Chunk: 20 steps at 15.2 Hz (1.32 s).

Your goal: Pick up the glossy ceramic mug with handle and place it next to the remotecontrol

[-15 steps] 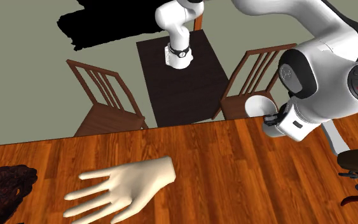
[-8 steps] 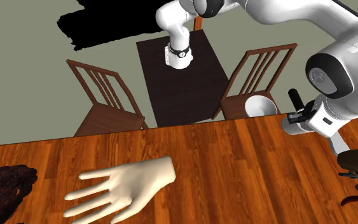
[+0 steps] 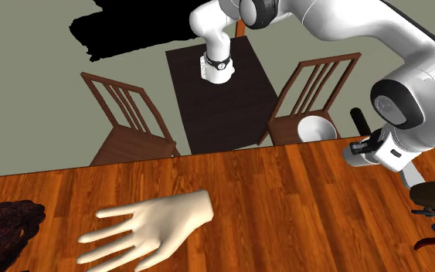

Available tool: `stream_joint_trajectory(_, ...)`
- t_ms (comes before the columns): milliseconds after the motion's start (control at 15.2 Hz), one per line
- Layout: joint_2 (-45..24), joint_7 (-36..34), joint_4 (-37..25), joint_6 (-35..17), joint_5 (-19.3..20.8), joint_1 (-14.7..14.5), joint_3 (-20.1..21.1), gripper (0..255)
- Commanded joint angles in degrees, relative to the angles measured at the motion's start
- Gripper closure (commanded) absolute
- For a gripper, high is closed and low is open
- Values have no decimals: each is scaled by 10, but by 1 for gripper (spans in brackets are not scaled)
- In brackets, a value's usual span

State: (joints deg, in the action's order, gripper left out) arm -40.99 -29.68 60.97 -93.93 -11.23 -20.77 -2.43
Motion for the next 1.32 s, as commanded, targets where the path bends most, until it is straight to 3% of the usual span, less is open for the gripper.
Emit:
stream_joint_trajectory(0,0,2,15,-16,0,-1,0,255)
stream_joint_trajectory(396,-6,10,54,-60,-2,-2,0,255)
stream_joint_trajectory(924,-6,10,54,-60,-2,-3,0,255)
stream_joint_trajectory(990,-8,9,49,-57,-2,-3,0,0)
stream_joint_trajectory(1254,-9,9,46,-55,-2,-2,0,0)
